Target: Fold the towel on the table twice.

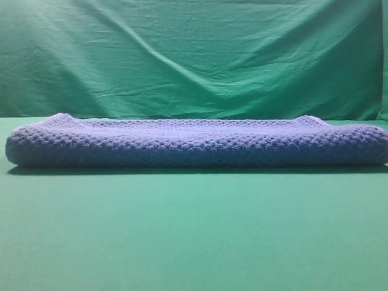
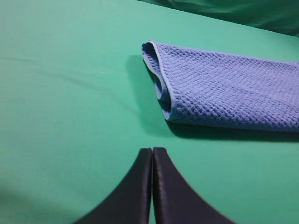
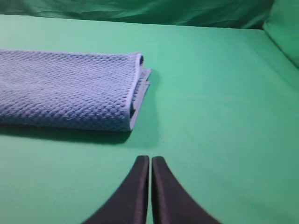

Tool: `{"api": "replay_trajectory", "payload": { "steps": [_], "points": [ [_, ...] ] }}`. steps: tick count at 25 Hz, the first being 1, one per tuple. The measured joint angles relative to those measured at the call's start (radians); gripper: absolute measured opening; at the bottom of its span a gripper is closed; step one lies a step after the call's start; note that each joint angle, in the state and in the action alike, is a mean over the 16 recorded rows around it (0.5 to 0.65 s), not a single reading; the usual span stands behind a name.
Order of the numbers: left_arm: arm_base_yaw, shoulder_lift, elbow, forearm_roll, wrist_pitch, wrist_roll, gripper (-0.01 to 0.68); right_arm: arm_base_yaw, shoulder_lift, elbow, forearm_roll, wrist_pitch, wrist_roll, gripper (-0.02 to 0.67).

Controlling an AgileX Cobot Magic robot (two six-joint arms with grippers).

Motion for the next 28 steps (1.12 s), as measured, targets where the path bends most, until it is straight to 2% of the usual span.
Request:
{"api": "replay_trajectory", "payload": {
  "steps": [8, 28],
  "points": [
    [0.046, 0.000, 0.000, 0.000, 0.000, -0.002, 0.000, -0.068, 0.000, 0.000, 0.000, 0.000, 0.000, 0.000],
    [0.053, 0.000, 0.000, 0.000, 0.000, -0.003, 0.000, -0.076, 0.000, 0.000, 0.000, 0.000, 0.000, 0.000]
  ]
}}
